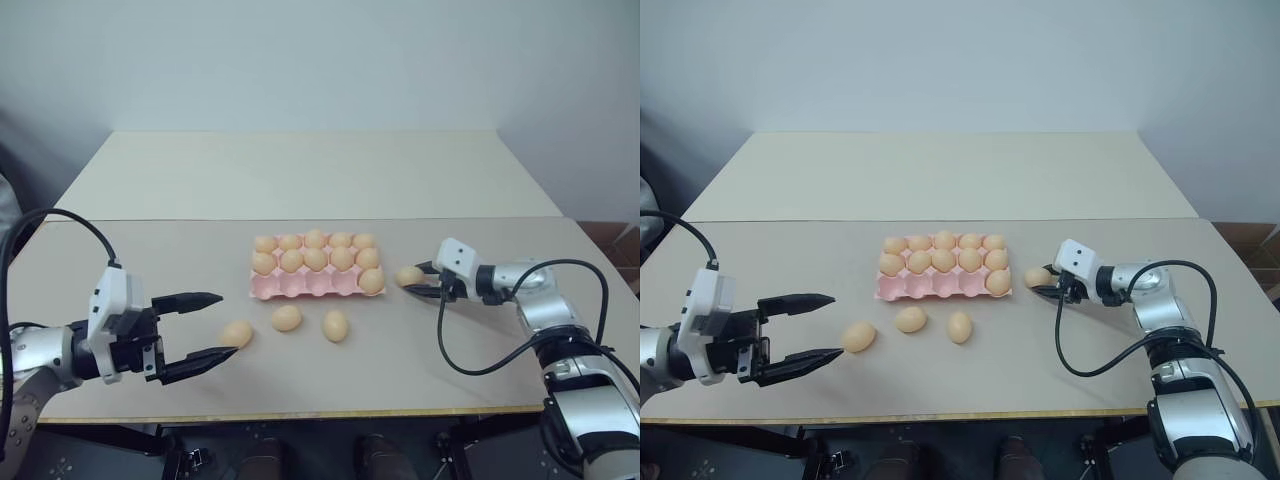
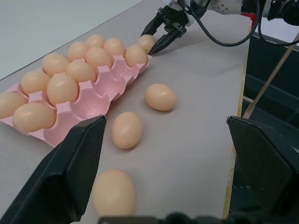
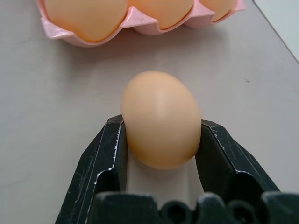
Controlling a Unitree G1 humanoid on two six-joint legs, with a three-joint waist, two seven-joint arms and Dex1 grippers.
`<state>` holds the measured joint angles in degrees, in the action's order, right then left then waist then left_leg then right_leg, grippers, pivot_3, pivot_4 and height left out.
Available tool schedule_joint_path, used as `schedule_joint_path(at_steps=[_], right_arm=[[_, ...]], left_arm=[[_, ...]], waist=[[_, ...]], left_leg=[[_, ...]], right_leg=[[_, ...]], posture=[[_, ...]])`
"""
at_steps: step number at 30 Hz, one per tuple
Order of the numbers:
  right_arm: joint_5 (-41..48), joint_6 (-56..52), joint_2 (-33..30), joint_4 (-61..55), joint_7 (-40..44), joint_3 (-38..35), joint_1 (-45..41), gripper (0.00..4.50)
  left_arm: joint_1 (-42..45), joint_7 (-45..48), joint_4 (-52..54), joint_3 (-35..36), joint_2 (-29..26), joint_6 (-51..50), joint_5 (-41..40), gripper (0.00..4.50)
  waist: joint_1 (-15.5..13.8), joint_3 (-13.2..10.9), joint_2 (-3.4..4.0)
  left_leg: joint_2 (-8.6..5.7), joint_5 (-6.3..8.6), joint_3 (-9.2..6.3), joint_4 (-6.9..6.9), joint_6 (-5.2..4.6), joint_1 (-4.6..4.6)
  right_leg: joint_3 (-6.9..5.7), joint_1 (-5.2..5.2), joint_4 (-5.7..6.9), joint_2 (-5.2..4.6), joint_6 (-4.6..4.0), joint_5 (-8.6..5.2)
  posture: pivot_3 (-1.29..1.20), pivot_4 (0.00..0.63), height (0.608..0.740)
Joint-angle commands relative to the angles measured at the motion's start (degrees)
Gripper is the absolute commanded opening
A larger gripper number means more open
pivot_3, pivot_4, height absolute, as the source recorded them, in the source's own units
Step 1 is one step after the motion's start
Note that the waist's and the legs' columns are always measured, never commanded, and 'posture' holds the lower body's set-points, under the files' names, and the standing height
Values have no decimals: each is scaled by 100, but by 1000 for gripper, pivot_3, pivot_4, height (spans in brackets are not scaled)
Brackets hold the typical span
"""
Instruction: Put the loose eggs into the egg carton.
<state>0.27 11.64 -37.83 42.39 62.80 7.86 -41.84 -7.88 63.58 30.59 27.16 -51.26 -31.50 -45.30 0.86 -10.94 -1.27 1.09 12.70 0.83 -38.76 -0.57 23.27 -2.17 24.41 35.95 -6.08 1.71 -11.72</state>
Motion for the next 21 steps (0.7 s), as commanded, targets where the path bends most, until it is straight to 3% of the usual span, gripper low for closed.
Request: schedule_joint_path(at_steps=[1, 10, 17, 21], right_arm=[[17, 177, -75, -27, -51, -142, -43, 1824], [363, -357, -429, -1685, -163, -485, 325, 1807], [502, -1089, 10, -3167, -318, -306, 359, 1807], [389, -1348, 433, -3341, -445, -75, 237, 1807]], left_arm=[[-23, 7, 95, 141, -38, 72, -62, 4500], [51, 170, 9, 154, -5, 64, -305, 4500], [46, 138, -56, 74, 1, 139, -178, 4500], [23, 86, -38, 32, 42, 178, -134, 4500]], waist=[[-1, 0, 0], [1, 0, 1], [-11, 0, 1], [-13, 0, 1]], left_leg=[[0, 0, 0, 0, 0, 0], [1, 0, 0, 0, 0, 1], [49, 0, 2, -1, 1, -3], [80, 1, 3, 0, 1, -3]], right_leg=[[0, 0, 0, 0, 0, 0], [1, 1, 0, 0, 1, 0], [1, 3, -2, 48, -13, 7], [0, 11, -4, 84, -36, 13]], posture=[[0, 150, 740], [0, 150, 740], [0, 150, 740], [0, 150, 740]])
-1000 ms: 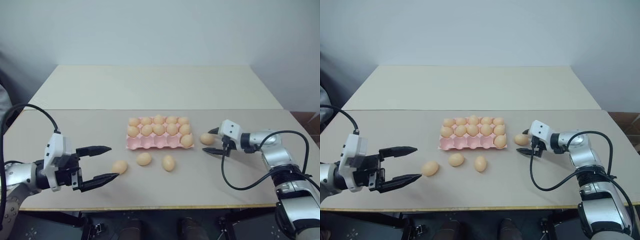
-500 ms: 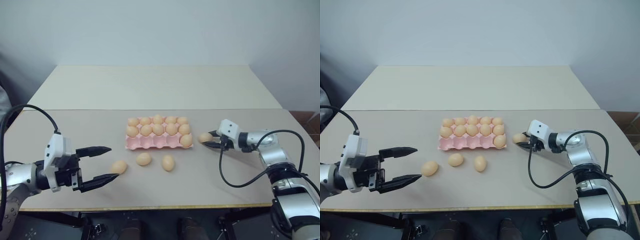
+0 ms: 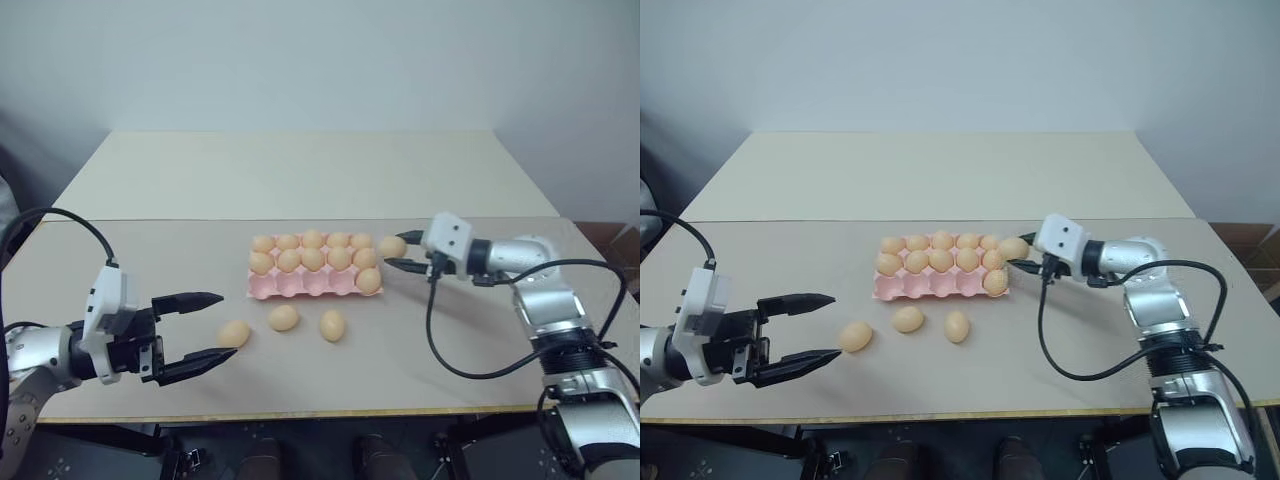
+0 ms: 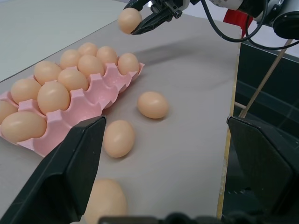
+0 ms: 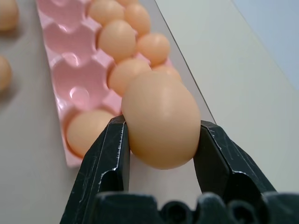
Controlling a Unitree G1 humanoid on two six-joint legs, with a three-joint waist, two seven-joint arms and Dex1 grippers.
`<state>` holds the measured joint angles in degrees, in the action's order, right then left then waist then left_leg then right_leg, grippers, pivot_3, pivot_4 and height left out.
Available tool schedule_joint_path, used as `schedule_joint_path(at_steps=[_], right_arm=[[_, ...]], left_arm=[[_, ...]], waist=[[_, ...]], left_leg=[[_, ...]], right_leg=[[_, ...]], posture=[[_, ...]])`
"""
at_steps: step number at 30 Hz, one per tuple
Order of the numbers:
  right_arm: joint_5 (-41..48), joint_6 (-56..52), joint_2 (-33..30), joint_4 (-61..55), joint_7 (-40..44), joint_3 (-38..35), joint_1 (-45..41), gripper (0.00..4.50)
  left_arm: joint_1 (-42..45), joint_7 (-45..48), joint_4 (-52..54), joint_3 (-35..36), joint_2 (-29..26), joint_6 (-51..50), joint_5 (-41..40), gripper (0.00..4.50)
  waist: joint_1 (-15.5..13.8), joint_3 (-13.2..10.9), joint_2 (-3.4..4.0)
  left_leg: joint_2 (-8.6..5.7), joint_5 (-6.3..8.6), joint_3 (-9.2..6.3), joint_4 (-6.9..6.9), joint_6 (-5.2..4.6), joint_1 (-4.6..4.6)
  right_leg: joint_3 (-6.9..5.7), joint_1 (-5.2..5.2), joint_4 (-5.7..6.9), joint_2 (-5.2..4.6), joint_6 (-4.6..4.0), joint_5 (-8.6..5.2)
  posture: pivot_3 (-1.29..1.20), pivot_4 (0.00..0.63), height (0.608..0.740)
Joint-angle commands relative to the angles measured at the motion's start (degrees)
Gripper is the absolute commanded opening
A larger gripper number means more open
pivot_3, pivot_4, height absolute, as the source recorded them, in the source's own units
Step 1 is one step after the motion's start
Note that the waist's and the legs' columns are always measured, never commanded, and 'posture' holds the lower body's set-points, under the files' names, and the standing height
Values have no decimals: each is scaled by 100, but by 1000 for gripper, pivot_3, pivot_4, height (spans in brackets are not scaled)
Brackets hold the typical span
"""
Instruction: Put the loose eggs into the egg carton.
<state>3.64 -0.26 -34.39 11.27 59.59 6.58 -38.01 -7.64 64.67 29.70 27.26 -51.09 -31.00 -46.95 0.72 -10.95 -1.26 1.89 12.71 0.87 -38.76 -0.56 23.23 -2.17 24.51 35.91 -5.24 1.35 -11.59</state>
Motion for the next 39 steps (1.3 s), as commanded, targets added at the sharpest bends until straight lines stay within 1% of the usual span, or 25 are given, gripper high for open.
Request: schedule_joint_path(at_steps=[1, 4, 8, 14, 16, 21, 25, 30, 33, 35, 37, 39], right_arm=[[-32, -103, 146, -200, -135, 134, -159, 1807], [-244, -1, 350, -65, -172, 435, -207, 1807], [-414, 28, 448, 140, -191, 609, -283, 1807], [-402, 98, 530, 190, -107, 672, -370, 3712], [-373, 51, 545, 180, -75, 666, -387, 4448], [-340, 30, 478, 62, 25, 617, -336, 4481], [-78, -219, 279, -509, 199, 438, -136, 4481], [846, -960, -412, -1948, 694, -53, 675, 4481], [1393, -1372, -1058, -2857, 1015, -442, 1410, 4481], [1572, -1464, -1321, -3159, 1088, -587, 1700, 4481], [1757, -1622, -1556, -3487, 1084, -804, 2032, 4481], [1863, -1704, -1691, -3657, 1064, -913, 2201, 4481]], left_arm=[[-22, -35, 62, 20, 36, 137, 48, 4500], [-140, -82, 135, 38, 79, 173, 127, 4500], [-241, -144, 217, 107, 116, 188, 140, 4500], [-360, -179, 257, 193, 124, 217, 142, 4500], [-367, -184, 254, 206, 122, 220, 134, 4500], [-345, -175, 190, 207, 111, 244, 158, 4500], [-330, -151, 151, 202, 98, 257, 176, 4500], [-559, 59, 161, 378, 43, 261, 164, 4500], [-966, 485, 105, 759, -174, 349, 359, 4500], [-1124, 667, 61, 974, -270, 400, 384, 4500], [-1253, 967, -29, 1355, -381, 361, 273, 4500], [-1325, 1161, -75, 1554, -441, 335, 250, 4500]], waist=[[1, 0, 0], [1, 0, 0], [-4, 0, 0], [0, 0, 0], [1, 0, 0], [1, 0, 0], [-3, 0, 0], [-64, 0, 0], [-80, 0, -1], [-91, 0, -2], [-78, -1, -3], [-70, -1, -4]], left_leg=[[2, 0, 0, 0, 0, 0], [3, 0, 2, 0, 0, 5], [2, 0, 9, 0, 0, 7], [3, 0, 15, 1, 0, 14], [4, 0, 16, 2, 0, 14], [5, 0, 22, 2, 0, 14], [5, 0, 34, 3, 0, 19], [5, 6, 40, 5, 10, 29], [6, 10, 53, 5, 16, 28], [8, 12, 57, 5, 20, 31], [12, 12, 72, 5, 21, 20], [18, 13, 78, 2, 22, 11]], right_leg=[[0, 4, 2, 2, -5, 0], [0, 13, 8, 2, -23, -7], [5, 17, 7, 1, -28, -9], [10, 27, 8, 1, -29, -8], [11, 31, 10, 4, -28, -8], [17, 36, 14, 5, -30, -7], [28, 46, 15, 5, -28, -6], [31, 52, 7, 3, -12, 3], [42, 56, 4, 2, -16, -1], [43, 61, 2, 3, -43, -18], [57, 63, 6, 4, -43, -18], [61, 61, 9, 6, -42, -17]], posture=[[0, 150, 740], [0, 150, 740], [0, 150, 740], [0, 150, 740], [0, 150, 740], [0, 150, 740], [0, 150, 740], [0, 150, 740], [0, 150, 740], [0, 150, 740], [0, 150, 740], [0, 150, 740]])
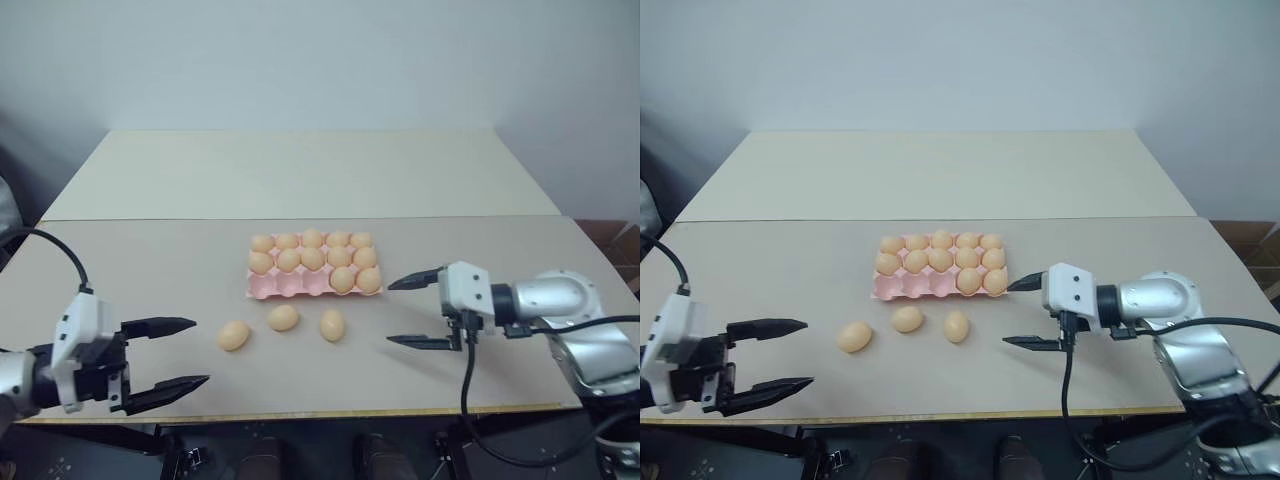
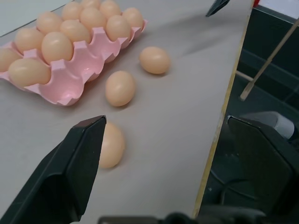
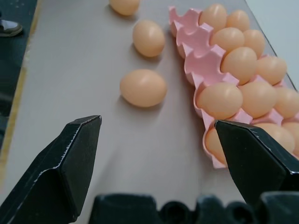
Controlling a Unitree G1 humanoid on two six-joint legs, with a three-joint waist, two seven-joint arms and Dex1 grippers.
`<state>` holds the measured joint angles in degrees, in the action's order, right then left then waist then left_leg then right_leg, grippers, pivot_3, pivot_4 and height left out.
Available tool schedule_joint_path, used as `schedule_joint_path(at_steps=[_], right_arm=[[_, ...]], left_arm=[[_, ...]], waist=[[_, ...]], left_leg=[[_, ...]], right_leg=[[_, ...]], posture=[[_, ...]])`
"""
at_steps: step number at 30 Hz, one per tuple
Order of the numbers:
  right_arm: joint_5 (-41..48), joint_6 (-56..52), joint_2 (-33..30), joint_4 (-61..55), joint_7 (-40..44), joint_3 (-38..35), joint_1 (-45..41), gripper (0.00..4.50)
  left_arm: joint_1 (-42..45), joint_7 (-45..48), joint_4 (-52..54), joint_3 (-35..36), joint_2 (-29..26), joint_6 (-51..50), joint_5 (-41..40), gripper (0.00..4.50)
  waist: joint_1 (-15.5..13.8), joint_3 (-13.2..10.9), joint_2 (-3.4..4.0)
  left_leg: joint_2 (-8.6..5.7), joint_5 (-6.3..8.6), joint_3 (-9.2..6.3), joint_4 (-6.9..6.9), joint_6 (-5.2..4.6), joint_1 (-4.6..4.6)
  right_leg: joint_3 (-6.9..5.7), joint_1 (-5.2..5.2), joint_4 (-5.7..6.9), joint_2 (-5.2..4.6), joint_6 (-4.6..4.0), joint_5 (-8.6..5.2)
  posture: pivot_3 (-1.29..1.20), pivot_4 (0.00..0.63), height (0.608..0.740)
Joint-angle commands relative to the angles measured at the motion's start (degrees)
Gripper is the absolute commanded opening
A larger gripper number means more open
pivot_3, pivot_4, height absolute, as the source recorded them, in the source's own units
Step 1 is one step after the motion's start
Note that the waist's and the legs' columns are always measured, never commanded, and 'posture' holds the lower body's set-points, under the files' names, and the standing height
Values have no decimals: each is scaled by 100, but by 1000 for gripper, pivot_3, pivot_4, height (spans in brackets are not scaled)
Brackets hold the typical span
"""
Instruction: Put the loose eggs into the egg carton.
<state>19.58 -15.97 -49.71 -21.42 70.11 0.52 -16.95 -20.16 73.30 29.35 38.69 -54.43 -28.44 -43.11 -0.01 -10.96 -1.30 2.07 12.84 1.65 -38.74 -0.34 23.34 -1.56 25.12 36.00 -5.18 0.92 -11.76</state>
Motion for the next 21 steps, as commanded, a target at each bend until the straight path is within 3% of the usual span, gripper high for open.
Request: schedule_joint_path(at_steps=[1, 11, 21], right_arm=[[313, -182, -209, -443, -11, -338, 134, 4481], [371, -333, -305, -543, -252, -319, 228, 4481], [-655, -348, 823, -75, -1187, 1167, -510, 4481]], left_arm=[[-124, 405, -77, 495, -138, 132, -54, 4500], [-29, 485, -172, 811, -153, 231, -9, 4500], [-65, 376, -51, 710, -151, 184, 42, 4500]], waist=[[4, 0, 0], [-9, 2, -3], [63, 6, -17]], left_leg=[[1, 2, 5, 0, 3, -6], [0, 6, 19, -1, 11, 1], [3, 10, 31, -1, 16, -2]], right_leg=[[4, -1, 0, 0, 0, 0], [22, 8, -4, 0, 3, 2], [42, 13, -1, 9, 4, 2]], posture=[[0, 150, 740], [0, 150, 740], [0, 150, 740]])
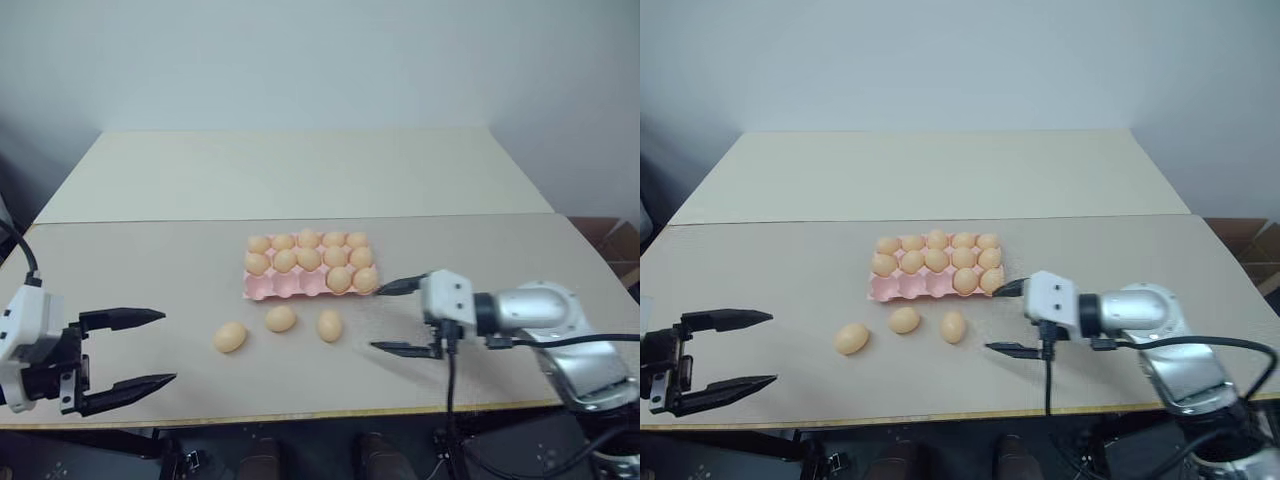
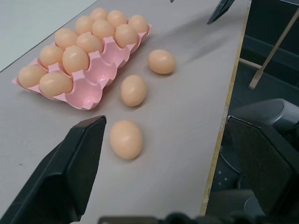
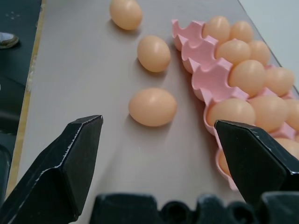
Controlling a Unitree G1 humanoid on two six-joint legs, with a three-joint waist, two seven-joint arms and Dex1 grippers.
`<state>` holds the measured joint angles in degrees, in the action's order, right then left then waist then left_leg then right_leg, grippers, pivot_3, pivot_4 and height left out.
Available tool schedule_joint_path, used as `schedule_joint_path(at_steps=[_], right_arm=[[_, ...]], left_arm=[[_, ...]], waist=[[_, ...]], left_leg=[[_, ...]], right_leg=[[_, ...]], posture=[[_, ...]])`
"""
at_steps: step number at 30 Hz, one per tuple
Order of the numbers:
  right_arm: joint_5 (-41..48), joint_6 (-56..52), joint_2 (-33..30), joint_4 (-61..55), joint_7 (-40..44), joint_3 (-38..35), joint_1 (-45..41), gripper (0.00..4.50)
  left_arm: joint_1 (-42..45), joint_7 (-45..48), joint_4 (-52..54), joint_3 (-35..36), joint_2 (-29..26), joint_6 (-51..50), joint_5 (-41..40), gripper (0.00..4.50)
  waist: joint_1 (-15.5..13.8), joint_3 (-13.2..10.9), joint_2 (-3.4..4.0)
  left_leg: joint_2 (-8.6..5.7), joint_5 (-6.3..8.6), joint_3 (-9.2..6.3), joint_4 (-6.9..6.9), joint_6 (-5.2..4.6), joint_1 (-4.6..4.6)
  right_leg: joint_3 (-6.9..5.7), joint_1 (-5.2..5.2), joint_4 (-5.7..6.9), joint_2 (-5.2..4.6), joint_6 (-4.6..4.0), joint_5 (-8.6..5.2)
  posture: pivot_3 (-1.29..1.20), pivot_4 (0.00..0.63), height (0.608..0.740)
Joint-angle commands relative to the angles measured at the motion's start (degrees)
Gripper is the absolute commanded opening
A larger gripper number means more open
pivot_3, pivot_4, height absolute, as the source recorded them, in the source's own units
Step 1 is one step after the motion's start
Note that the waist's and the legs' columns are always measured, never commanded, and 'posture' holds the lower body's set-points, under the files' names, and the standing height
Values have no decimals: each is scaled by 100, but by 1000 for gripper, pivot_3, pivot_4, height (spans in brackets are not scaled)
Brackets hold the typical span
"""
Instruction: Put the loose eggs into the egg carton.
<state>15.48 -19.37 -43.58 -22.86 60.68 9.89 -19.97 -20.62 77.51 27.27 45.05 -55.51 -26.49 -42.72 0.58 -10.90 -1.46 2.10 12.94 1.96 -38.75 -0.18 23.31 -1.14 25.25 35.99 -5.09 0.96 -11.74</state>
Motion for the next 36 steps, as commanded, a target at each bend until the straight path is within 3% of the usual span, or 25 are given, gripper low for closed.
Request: schedule_joint_path(at_steps=[1, 14, 29, 32, 36], right_arm=[[-403, 71, 324, 162, -292, 392, -271, 4481], [-1119, 626, 1103, 1217, -226, 1237, -820, 4481], [-1505, 1196, 1638, 2352, -168, 1392, -1150, 4481], [-1460, 1224, 1652, 2388, -95, 1378, -1128, 3919], [-1523, 1268, 1674, 2381, -164, 1360, -1095, 2732]], left_arm=[[-29, -67, 187, 66, -36, -23, -6, 4500], [-196, -236, 403, 148, 80, -110, -67, 4500], [-328, -406, 543, 156, 235, -58, -50, 4500], [-313, -421, 513, 134, 237, -30, -27, 4500], [-284, -436, 467, 89, 233, 14, 13, 4500]], waist=[[8, 1, -2], [19, 5, -9], [18, 6, -10], [19, 6, -10], [20, 6, -10]], left_leg=[[0, 0, 0, -1, 0, 0], [4, 0, 5, 0, 0, -2], [8, 0, 10, 0, 0, -5], [8, 0, 10, 0, 0, -5], [10, 0, 11, 0, 0, -6]], right_leg=[[0, 0, 1, 0, 0, 0], [7, 2, 4, 7, 0, 1], [15, 2, 6, 14, -1, 2], [15, 2, 6, 13, -1, 2], [16, 2, 7, 16, -1, 2]], posture=[[0, 150, 740], [0, 150, 740], [0, 150, 740], [0, 150, 740], [0, 150, 740]])
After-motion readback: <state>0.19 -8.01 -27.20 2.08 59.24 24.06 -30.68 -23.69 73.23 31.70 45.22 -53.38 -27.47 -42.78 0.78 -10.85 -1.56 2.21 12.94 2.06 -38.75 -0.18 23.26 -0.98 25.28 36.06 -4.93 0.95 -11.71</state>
